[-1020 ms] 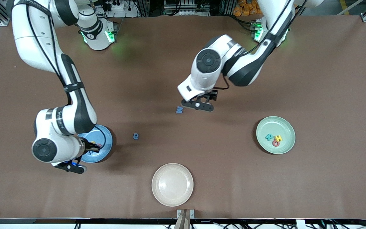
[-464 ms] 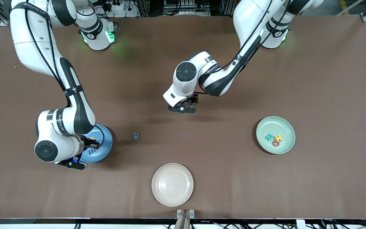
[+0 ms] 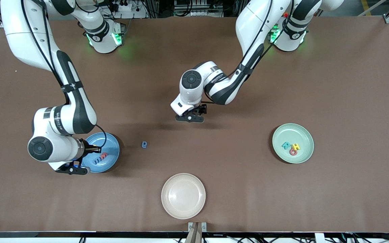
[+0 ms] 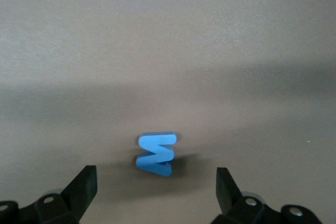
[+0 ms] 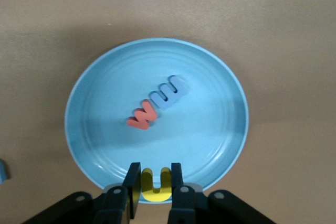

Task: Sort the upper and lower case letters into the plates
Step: 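Open the right gripper over the blue plate while the left gripper lowers, then grasp the M with the left gripper while the right gripper reaches the a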

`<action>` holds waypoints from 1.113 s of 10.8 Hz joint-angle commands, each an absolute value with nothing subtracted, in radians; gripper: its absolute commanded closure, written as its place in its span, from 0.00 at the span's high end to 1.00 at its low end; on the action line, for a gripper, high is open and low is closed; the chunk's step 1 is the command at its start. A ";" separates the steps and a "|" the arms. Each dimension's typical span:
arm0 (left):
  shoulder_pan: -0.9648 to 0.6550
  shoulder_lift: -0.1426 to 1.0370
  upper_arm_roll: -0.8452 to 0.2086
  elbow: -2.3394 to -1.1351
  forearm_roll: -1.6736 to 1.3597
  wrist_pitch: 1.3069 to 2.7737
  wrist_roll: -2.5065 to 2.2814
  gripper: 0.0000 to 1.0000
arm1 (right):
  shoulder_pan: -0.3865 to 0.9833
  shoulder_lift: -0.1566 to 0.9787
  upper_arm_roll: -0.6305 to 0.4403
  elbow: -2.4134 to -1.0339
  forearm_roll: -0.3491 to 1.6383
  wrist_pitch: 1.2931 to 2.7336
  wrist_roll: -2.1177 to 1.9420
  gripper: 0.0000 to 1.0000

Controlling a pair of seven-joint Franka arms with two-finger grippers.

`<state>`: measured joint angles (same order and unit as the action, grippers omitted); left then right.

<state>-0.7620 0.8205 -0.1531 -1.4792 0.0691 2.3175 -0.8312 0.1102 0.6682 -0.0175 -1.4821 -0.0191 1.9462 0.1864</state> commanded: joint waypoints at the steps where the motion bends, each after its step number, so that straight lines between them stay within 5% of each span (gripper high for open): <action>1: -0.787 0.859 -0.123 -1.427 0.095 2.319 -0.856 1.00 | 0.094 0.637 0.000 -1.528 -0.014 1.979 0.172 1.00; 6: -0.788 0.867 -0.118 -1.428 0.106 2.321 -0.841 0.81 | 0.147 0.638 0.003 -1.522 -0.011 1.979 0.209 1.00; 12: -0.788 0.861 -0.120 -1.436 0.107 2.313 -0.844 0.79 | 0.333 0.661 0.002 -1.512 0.070 2.121 0.321 1.00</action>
